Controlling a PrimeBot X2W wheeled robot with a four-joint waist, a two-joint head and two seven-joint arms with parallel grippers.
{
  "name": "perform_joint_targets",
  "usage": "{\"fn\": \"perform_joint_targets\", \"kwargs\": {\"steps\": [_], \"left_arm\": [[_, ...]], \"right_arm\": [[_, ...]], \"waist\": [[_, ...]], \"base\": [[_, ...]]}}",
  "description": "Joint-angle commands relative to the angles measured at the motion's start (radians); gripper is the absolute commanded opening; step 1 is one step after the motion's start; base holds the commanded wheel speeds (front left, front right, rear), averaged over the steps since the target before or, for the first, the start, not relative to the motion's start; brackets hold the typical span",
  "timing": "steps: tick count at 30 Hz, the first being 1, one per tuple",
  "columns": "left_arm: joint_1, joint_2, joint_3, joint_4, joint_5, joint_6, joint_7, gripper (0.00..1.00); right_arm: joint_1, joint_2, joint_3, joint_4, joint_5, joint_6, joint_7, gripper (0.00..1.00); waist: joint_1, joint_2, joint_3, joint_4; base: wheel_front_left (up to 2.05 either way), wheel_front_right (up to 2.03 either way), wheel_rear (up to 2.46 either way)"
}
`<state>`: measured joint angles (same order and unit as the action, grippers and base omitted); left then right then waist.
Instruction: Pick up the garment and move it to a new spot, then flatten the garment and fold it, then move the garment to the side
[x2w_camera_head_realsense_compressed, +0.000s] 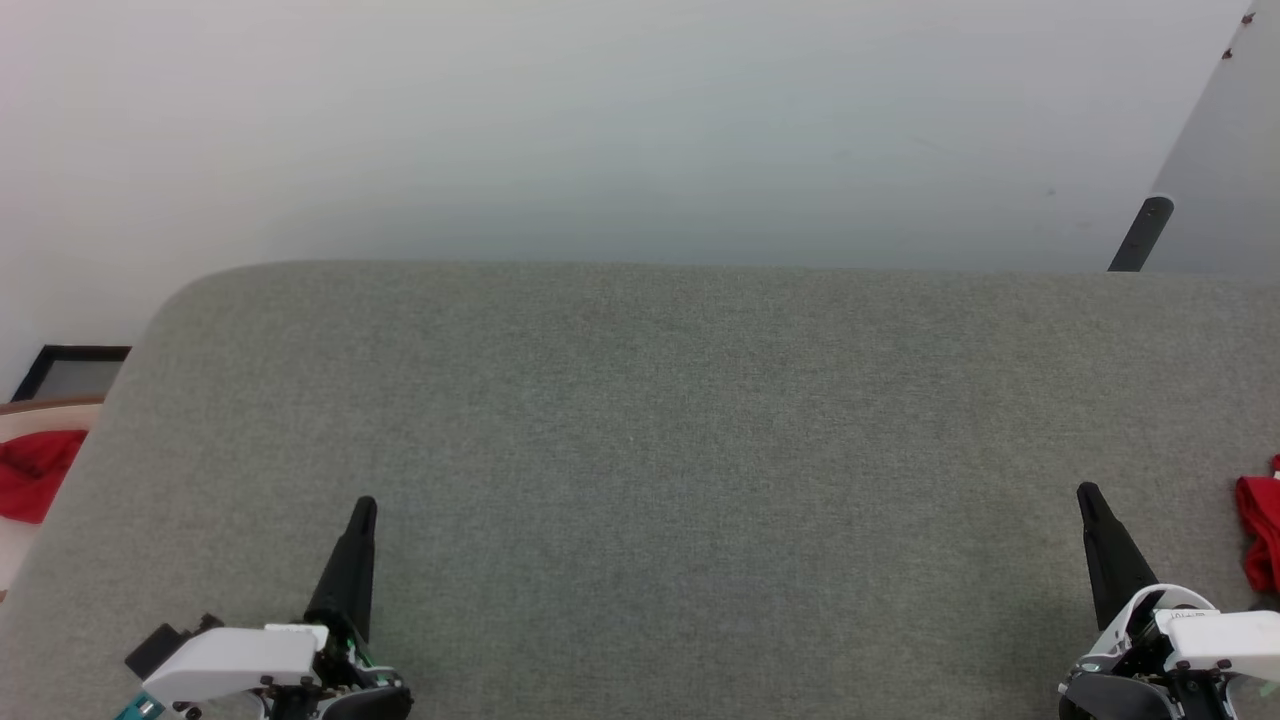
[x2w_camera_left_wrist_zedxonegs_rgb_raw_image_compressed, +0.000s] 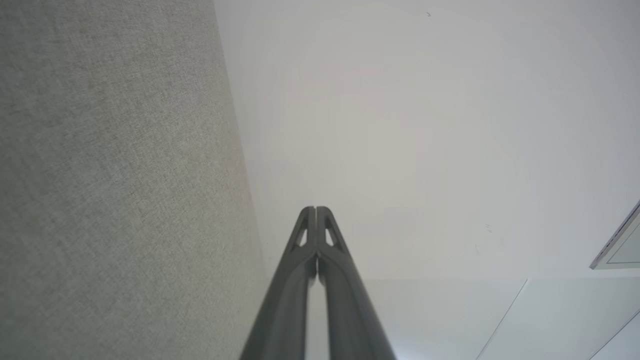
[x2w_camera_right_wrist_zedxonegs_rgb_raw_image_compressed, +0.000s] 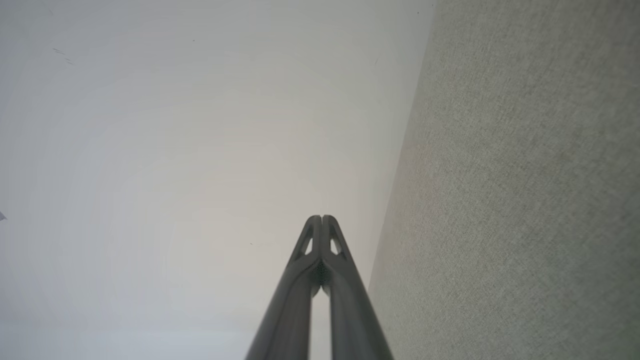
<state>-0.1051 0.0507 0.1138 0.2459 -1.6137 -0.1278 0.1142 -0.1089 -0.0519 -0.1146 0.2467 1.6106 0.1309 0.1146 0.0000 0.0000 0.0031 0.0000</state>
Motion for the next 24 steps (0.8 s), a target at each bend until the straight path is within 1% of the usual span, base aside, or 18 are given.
{"fn": "perform_joint_targets", "kwargs": {"steps": [1, 24], "left_arm": [[-0.01, -0.001, 0.003, 0.001, 0.002, -0.006, 0.003, 0.0], [-0.01, -0.001, 0.003, 0.001, 0.002, -0.006, 0.003, 0.0]], "right_arm": [[-0.003, 0.004, -0.001, 0.0, 0.003, 0.0, 0.002, 0.0], [-0.003, 0.004, -0.001, 0.0, 0.003, 0.0, 0.002, 0.0]], "waist": [[0.0, 0.0, 0.0, 0.0], [0.0, 0.0, 0.0, 0.0]], "base": [[0.0, 0.0, 0.0], [0.0, 0.0, 0.0]]}}
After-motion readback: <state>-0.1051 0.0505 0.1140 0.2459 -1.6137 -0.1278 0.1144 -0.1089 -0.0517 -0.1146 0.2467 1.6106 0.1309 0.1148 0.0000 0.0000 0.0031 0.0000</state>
